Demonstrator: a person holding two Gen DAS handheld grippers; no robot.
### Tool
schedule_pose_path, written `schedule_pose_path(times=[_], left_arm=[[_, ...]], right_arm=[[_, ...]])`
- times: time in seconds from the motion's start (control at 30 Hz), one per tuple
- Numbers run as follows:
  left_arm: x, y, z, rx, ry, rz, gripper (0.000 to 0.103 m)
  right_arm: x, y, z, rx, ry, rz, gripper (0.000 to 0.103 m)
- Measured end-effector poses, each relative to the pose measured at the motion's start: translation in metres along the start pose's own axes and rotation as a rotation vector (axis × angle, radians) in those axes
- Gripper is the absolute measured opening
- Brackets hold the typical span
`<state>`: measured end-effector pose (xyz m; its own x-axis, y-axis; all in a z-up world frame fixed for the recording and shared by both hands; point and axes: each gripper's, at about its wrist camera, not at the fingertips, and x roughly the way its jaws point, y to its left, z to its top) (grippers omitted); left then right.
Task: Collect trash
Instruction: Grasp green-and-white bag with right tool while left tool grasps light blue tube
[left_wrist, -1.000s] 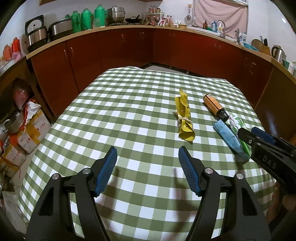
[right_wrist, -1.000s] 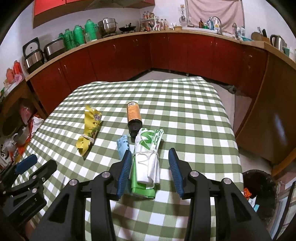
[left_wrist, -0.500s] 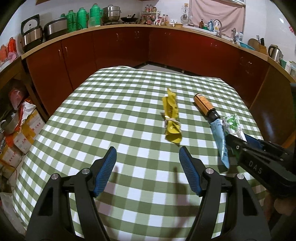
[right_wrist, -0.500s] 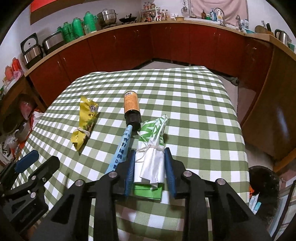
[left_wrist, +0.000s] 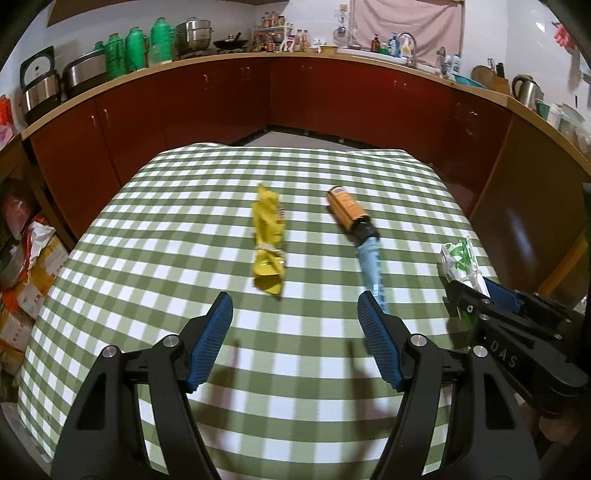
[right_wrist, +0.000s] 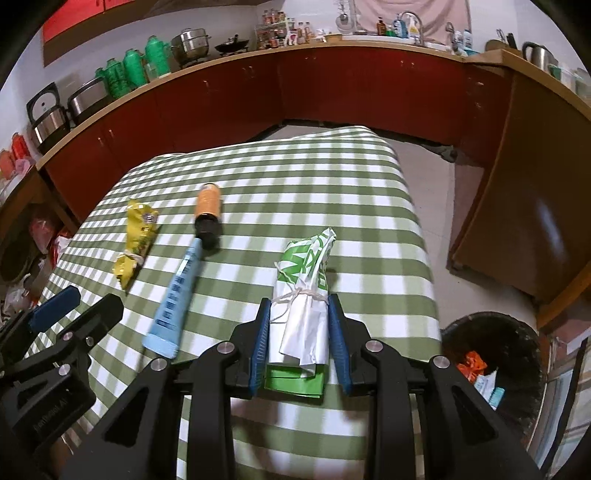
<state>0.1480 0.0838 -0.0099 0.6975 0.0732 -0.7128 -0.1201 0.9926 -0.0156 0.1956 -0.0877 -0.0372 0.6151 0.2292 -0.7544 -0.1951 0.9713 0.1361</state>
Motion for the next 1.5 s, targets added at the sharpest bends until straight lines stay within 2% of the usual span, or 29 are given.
schedule_pose_path(times=[0.2, 0.43, 0.57, 0.63, 0.7, 0.8, 0.87, 0.9, 1.5], left_arm=[[0.005, -0.018, 0.0, 0.029, 0.003, -0.012, 0.071], [0.023, -0.036, -0.001, 0.069, 0.047, -0.013, 0.069], [0.028, -0.04, -0.002, 0.078, 0.068, -0.028, 0.053], [0.03, -0.041, -0.002, 0.083, 0.075, -0.032, 0.051], [0.032, -0.04, -0.002, 0.08, 0.086, -0.047, 0.043], [0.033, -0.04, -0.002, 0.087, 0.09, -0.05, 0.031], [0.033, -0.042, -0.002, 0.103, 0.088, -0.06, 0.017], [0.033, -0.043, -0.002, 0.108, 0.087, -0.061, 0.015], [0.009, -0.045, -0.013, 0.109, 0.052, -0.072, 0.014]], right_arm=[[-0.004, -0.015, -0.002, 0.025, -0.003, -0.016, 0.031], [-0.003, -0.023, -0.001, 0.034, 0.0, -0.006, 0.031], [-0.002, -0.024, -0.002, 0.036, 0.008, 0.0, 0.031], [-0.002, -0.024, -0.001, 0.032, 0.008, -0.001, 0.031], [-0.001, -0.024, -0.002, 0.03, 0.009, -0.001, 0.031], [-0.001, -0.023, -0.002, 0.029, 0.008, -0.003, 0.031], [-0.001, -0.024, -0.002, 0.028, 0.008, -0.004, 0.031], [-0.001, -0.023, -0.002, 0.027, 0.008, -0.005, 0.031], [-0.019, -0.035, -0.014, 0.041, -0.012, -0.031, 0.031]])
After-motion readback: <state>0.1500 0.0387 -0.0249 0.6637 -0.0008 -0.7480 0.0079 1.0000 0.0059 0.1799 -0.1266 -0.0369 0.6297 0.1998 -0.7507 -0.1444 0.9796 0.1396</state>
